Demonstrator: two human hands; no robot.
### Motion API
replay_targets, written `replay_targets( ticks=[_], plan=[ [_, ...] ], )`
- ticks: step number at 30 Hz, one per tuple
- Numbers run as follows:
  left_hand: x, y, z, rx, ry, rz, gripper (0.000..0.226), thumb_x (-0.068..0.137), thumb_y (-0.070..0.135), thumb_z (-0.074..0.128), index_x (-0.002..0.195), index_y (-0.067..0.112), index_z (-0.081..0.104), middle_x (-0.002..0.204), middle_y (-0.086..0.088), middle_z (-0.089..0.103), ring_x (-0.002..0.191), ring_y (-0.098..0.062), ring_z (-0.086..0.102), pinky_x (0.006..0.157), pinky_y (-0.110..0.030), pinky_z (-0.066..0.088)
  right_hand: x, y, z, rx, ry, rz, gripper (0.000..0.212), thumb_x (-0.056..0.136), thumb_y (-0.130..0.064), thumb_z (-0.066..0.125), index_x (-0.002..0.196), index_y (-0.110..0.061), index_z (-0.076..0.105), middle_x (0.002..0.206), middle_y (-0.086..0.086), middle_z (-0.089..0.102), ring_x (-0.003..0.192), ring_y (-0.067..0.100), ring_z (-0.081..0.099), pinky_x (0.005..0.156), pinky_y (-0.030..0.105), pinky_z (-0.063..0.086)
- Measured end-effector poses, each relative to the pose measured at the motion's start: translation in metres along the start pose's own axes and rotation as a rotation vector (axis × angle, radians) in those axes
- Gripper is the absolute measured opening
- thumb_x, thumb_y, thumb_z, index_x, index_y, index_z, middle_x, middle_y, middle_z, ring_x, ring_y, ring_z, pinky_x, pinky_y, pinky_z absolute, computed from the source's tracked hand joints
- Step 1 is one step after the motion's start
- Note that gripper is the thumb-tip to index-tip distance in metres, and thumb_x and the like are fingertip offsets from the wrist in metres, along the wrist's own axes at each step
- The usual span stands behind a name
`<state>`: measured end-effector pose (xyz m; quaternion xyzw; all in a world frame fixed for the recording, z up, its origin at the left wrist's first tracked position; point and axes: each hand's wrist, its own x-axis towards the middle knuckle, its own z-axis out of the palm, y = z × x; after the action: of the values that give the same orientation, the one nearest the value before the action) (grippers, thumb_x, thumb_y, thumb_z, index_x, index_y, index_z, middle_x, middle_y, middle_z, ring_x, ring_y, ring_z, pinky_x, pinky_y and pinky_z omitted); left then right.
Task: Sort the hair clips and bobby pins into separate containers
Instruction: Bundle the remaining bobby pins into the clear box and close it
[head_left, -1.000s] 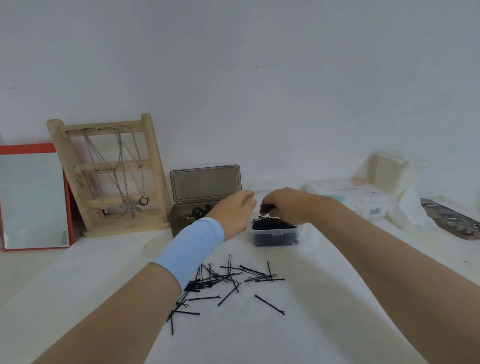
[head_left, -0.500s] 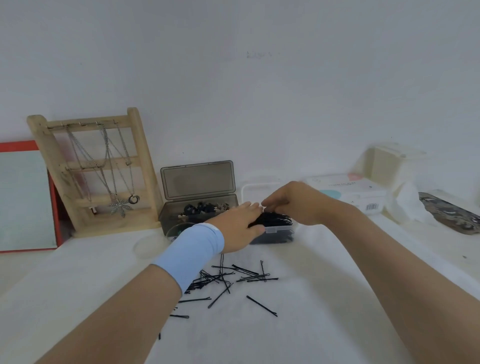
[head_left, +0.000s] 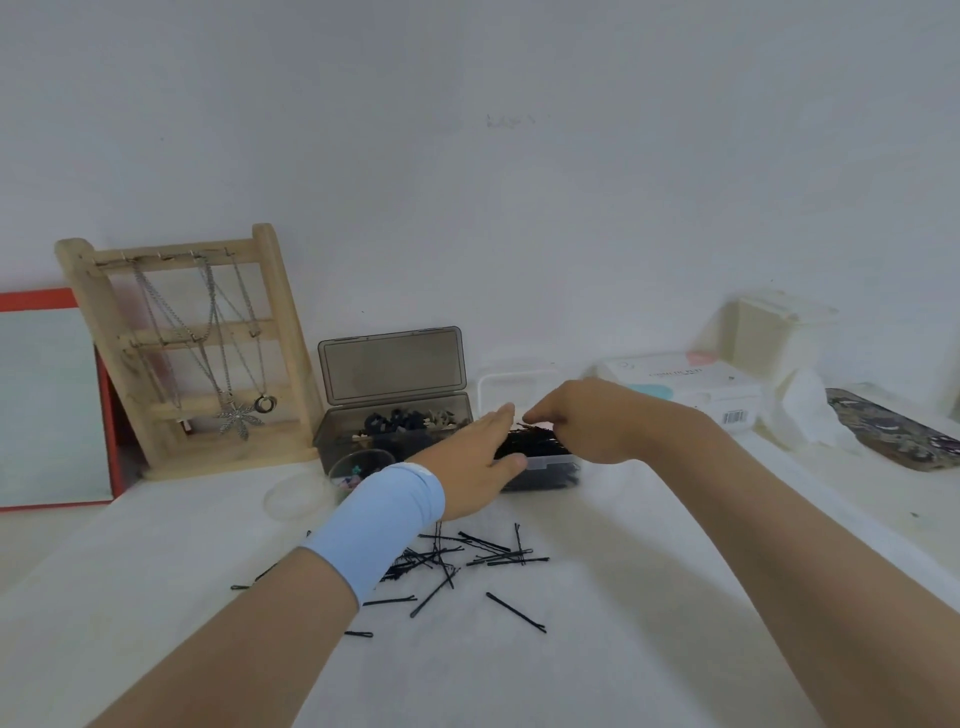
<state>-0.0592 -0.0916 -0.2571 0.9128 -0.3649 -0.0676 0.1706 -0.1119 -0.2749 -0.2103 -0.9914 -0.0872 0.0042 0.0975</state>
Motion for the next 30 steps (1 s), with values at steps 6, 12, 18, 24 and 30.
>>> replay_targets(
  ticks=[6,12,18,24,30],
  plan=[
    [-0.03,-0.009,-0.009,-0.058,0.145,0.022,0.06,0.103,0.037,0.042,0.156,0.033,0.015,0.161,0.013,0.02,0.146,-0.006,0.02,0.111,-0.018,0.013,-0.005,-0.013,-0.001,-0.005,-0.02,0.029,0.053,0.092,-0.005,0.039,0.133,-0.031,0.06,0.129,-0.003,0.062,0.118,0.024,0.055,0.09,0.029,0.045],
    [-0.075,-0.024,-0.026,0.085,0.027,-0.059,0.058,0.096,0.053,0.047,0.15,0.042,0.028,0.156,0.017,0.031,0.142,-0.008,0.03,0.114,-0.028,0.026,-0.014,-0.047,-0.012,0.027,-0.01,-0.084,0.021,0.089,-0.032,0.055,0.092,-0.026,0.075,0.091,-0.006,0.073,0.085,0.013,0.063,0.07,0.019,0.048],
    [-0.087,-0.021,-0.007,0.26,-0.205,-0.114,0.095,0.076,0.075,0.058,0.153,0.032,0.023,0.155,0.013,0.025,0.141,-0.013,0.027,0.114,-0.039,0.031,-0.02,-0.075,0.014,-0.205,-0.455,0.148,0.061,0.047,-0.074,0.08,0.055,-0.023,0.047,0.049,-0.007,0.055,0.051,0.013,0.059,0.059,0.026,0.048],
    [-0.085,-0.023,-0.009,0.038,-0.097,-0.016,0.064,0.084,0.029,0.072,0.141,0.036,0.044,0.13,0.015,0.058,0.102,0.001,0.055,0.092,-0.014,0.045,-0.01,-0.082,0.031,-0.155,-0.318,-0.171,0.025,0.074,-0.037,0.079,0.086,-0.016,0.073,0.078,0.002,0.069,0.074,0.02,0.061,0.061,0.027,0.047],
    [-0.093,-0.032,-0.022,0.004,-0.148,-0.057,0.079,0.081,0.047,0.07,0.148,0.036,0.031,0.138,0.02,0.044,0.121,-0.001,0.045,0.106,-0.03,0.043,-0.006,-0.078,0.032,0.115,-0.258,-0.12,0.036,0.079,-0.016,0.072,0.112,-0.03,0.067,0.1,-0.015,0.071,0.086,0.001,0.063,0.07,0.016,0.048]
  ],
)
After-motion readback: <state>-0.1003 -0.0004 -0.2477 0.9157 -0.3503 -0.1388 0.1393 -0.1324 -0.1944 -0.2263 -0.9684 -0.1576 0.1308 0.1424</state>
